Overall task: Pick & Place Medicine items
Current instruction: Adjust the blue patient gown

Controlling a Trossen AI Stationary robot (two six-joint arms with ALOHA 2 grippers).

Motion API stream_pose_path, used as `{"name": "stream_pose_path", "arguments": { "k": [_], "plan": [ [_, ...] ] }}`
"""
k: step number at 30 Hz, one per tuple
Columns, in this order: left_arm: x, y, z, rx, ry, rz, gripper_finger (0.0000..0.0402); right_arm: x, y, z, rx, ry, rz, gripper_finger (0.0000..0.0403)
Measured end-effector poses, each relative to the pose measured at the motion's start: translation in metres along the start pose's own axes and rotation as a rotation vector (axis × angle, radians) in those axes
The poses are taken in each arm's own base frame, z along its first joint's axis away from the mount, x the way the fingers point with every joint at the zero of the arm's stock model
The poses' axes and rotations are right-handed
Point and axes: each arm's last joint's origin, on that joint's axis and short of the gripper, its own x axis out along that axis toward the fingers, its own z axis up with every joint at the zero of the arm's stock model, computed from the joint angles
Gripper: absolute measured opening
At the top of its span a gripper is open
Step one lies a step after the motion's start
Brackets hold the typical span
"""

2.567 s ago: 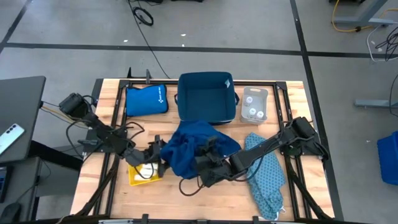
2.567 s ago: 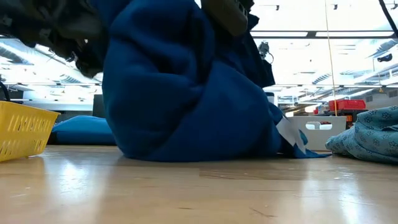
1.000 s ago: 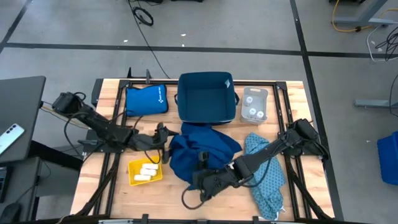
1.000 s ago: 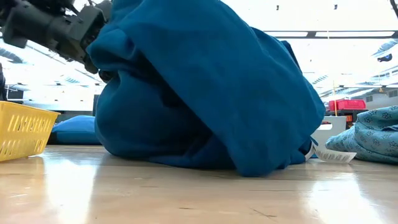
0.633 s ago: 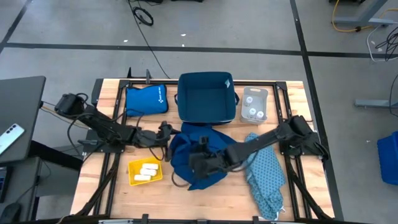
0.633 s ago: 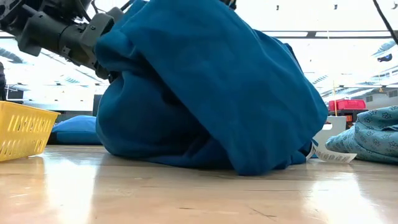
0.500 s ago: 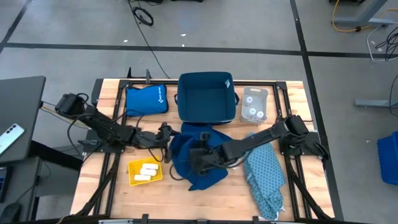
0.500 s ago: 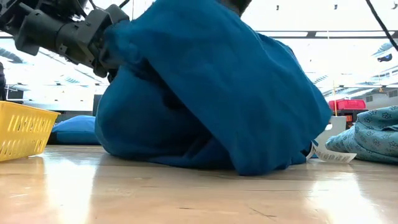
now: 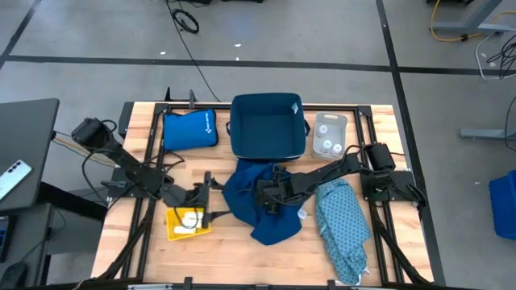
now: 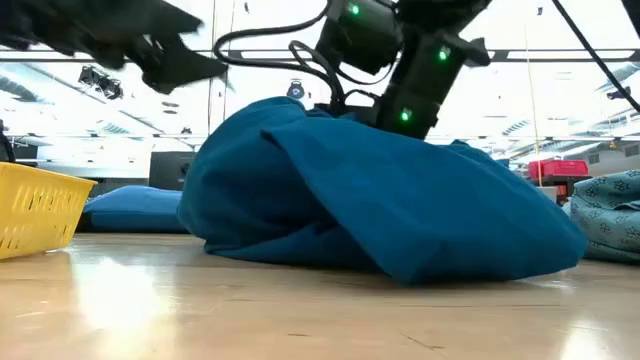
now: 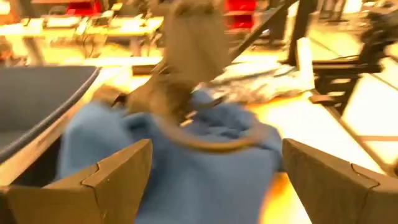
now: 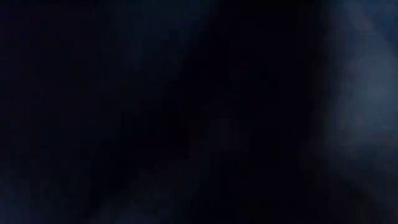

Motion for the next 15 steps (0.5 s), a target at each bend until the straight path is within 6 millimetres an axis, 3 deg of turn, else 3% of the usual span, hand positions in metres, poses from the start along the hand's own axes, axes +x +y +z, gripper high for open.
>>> {"name": "stream_pose_path", "arguments": {
  "k": [5,8,11,15],
  "plan": [
    [-0.018,-0.025,0.010,0.051,-0.052,-0.077,0.0362,0.009,-0.004,-0.009,0.022,0.004,0.000,0.0184],
    [-0.027,-0.036,0.012,0.065,-0.072,-0.083,0.0362,0.002,-0.003,-0.005,0.020,-0.018,-0.026,0.0176],
    [-0.033,-0.040,0.011,0.076,-0.069,-0.049,0.0362,-0.016,0.000,0.004,-0.021,-0.069,-0.098,0.0159],
    [-0.035,-0.041,0.009,0.087,-0.058,-0.033,0.0362,-0.056,0.005,0.026,-0.046,-0.193,-0.169,0.0132]
  ]
}}
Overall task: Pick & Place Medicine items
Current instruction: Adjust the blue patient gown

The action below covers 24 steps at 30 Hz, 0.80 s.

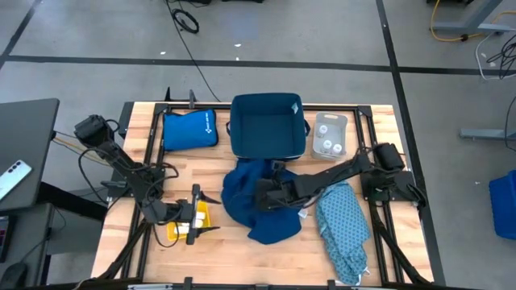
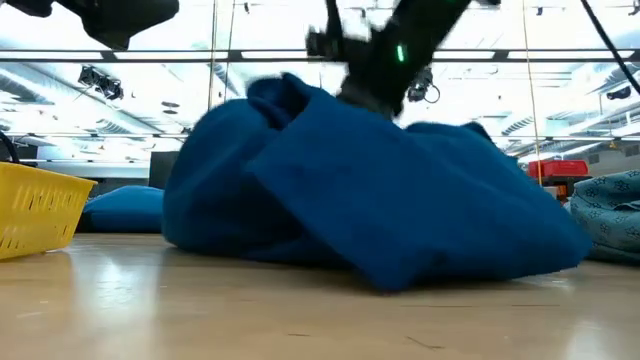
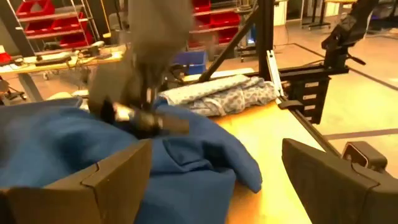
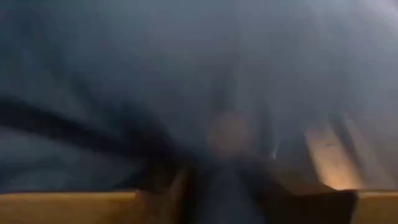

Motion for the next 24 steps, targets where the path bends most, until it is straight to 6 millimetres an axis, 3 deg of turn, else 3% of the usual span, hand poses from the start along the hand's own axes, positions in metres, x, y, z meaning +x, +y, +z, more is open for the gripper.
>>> {"name": "stream_pose_path", "arguments": {
  "k": [8,15,24],
  "plan": [
    [0.001,0.000,-0.006,0.008,0.035,0.006,0.0362,-0.067,-0.009,0.036,-0.035,-0.091,-0.011,0.0116],
    [0.001,0.000,-0.006,0.012,0.038,0.011,0.0362,-0.087,-0.024,0.039,0.016,-0.039,-0.022,0.0118],
    [0.001,0.001,-0.009,0.026,0.062,0.030,0.0362,-0.118,0.020,0.027,-0.050,-0.081,0.102,0.0118]
  ]
}}
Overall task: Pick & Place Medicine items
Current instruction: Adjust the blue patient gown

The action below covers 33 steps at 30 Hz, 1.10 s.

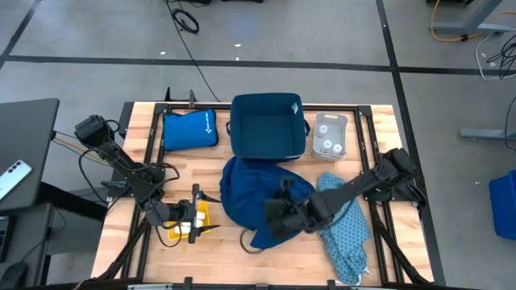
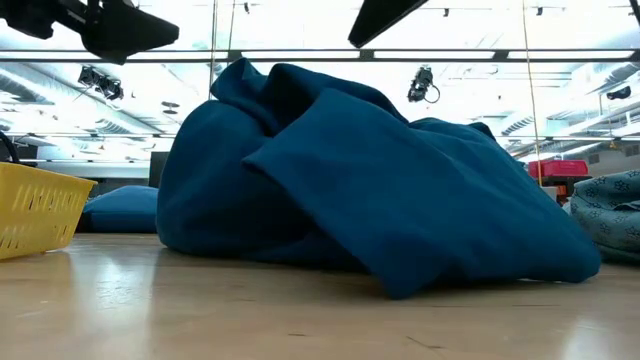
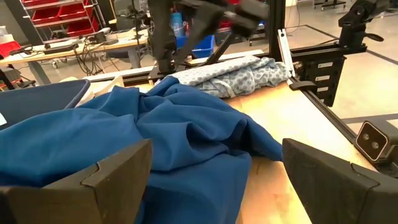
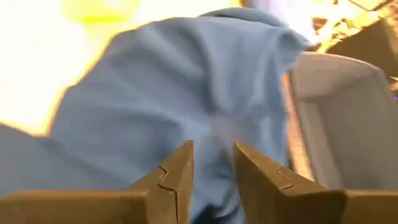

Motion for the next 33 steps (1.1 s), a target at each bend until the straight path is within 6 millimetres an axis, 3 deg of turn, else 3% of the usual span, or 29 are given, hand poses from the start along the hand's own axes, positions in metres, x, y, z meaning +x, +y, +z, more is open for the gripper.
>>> {"name": "stream_pose_path", "arguments": {
  "k": [8,14,18,22,27,33],
  "plan": [
    [0.000,0.000,0.000,-0.003,0.003,-0.003,0.0362,-0.011,0.071,-0.017,-0.080,0.000,0.248,0.0118],
    [0.000,0.000,-0.001,0.002,0.006,-0.003,0.0362,0.003,0.129,-0.050,-0.234,0.094,0.329,0.0120],
    [0.000,0.000,-0.001,0.003,0.006,-0.003,0.0362,0.017,0.154,-0.069,-0.292,0.133,0.305,0.0136],
    [0.000,0.000,-0.001,0.004,0.006,-0.003,0.0362,0.031,0.163,-0.081,-0.285,0.169,0.239,0.0180],
    [0.000,0.000,-0.001,0.008,0.006,-0.003,0.0362,0.038,0.160,-0.086,-0.186,0.218,0.151,0.0240],
    [0.000,0.000,-0.002,0.008,0.013,-0.004,0.0362,0.037,0.158,-0.092,-0.032,0.305,0.138,0.0271]
  ]
}}
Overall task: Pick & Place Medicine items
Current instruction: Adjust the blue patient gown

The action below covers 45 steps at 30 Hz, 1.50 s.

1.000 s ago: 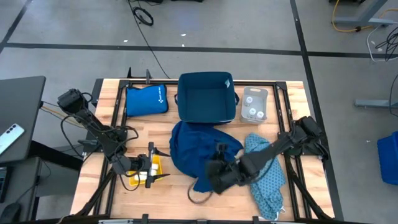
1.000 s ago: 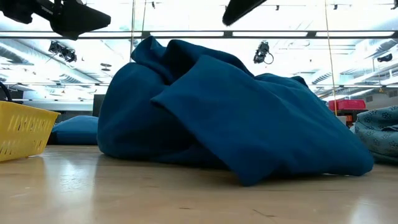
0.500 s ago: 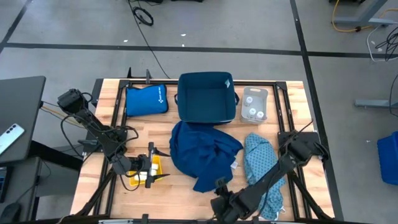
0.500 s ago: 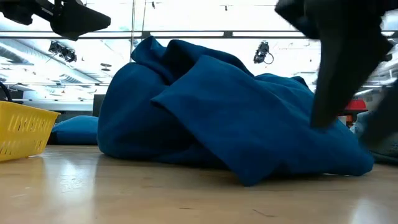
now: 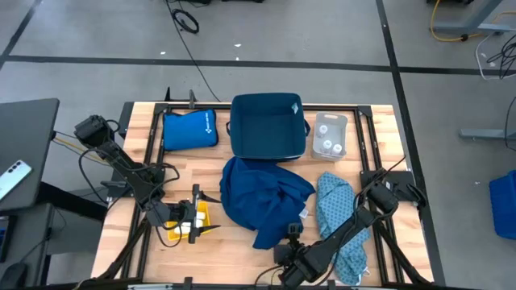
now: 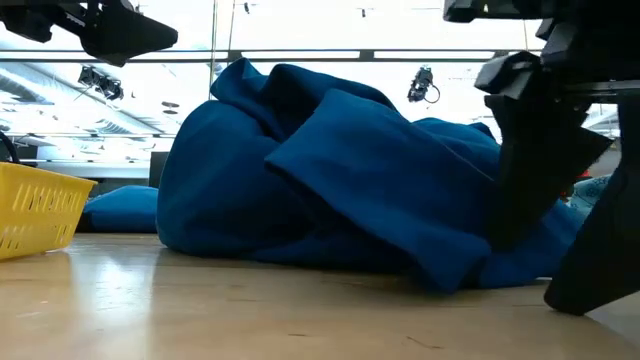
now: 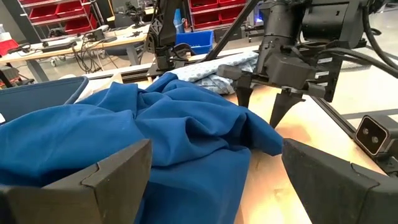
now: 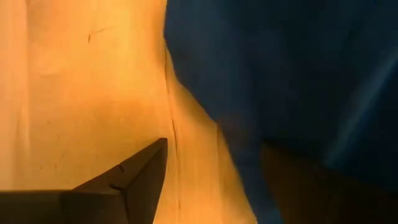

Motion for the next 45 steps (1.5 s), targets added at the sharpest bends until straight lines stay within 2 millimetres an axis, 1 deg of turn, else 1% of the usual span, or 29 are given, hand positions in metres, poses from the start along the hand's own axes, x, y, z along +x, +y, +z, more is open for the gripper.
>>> {"name": "stream_pose_path", "arguments": {
  "k": [3,6,10,13,17,18,23,26,29,31,32,35,37,41,45],
  "plan": [
    [0.000,0.000,0.000,0.003,0.003,0.000,0.0362,-0.005,0.008,-0.008,-0.017,0.001,0.009,0.0268],
    [0.000,0.000,0.000,0.003,0.003,0.000,0.0362,-0.011,0.020,-0.013,-0.043,-0.006,0.073,0.0257],
    [0.000,0.000,0.000,0.009,0.003,0.000,0.0362,-0.014,0.031,-0.011,0.110,-0.059,0.156,0.0242],
    [0.000,0.000,0.000,0.011,0.003,0.000,0.0362,-0.010,0.027,-0.006,0.211,-0.054,0.148,0.0234],
    [0.000,0.000,-0.001,0.009,0.004,0.000,0.0362,-0.002,0.010,0.001,0.290,0.057,0.155,0.0223],
    [0.000,0.000,-0.001,0.010,0.006,0.000,0.0362,-0.001,0.009,0.001,0.277,0.059,0.137,0.0221],
    [0.000,0.000,-0.002,0.017,0.017,0.001,0.0362,-0.003,0.008,-0.011,0.093,-0.005,-0.032,0.0212],
    [0.000,0.000,-0.003,0.021,0.021,0.003,0.0362,0.004,0.008,-0.017,-0.016,0.001,-0.131,0.0210],
    [0.000,0.000,-0.003,0.020,0.021,0.008,0.0362,0.021,0.008,-0.027,-0.143,0.054,-0.260,0.0210],
    [0.000,0.000,-0.003,0.020,0.021,0.011,0.0362,0.030,0.008,-0.033,-0.227,0.055,-0.362,0.0210],
    [0.000,0.000,-0.003,0.020,0.021,0.011,0.0362,0.032,0.008,-0.036,-0.250,0.057,-0.398,0.0210],
    [0.000,0.000,-0.003,0.019,0.021,0.012,0.0362,0.031,0.005,-0.039,-0.350,0.045,-0.481,0.0210],
    [0.000,0.001,-0.004,0.020,0.026,0.017,0.0362,0.029,0.003,-0.039,-0.438,0.016,-0.568,0.0207],
    [0.000,0.001,-0.004,0.014,0.031,0.025,0.0362,0.032,-0.004,-0.030,-0.515,-0.044,-0.670,0.0202],
    [0.000,0.001,-0.004,0.013,0.031,0.029,0.0362,0.039,-0.013,-0.020,-0.534,-0.096,-0.748,0.0201]
  ]
}}
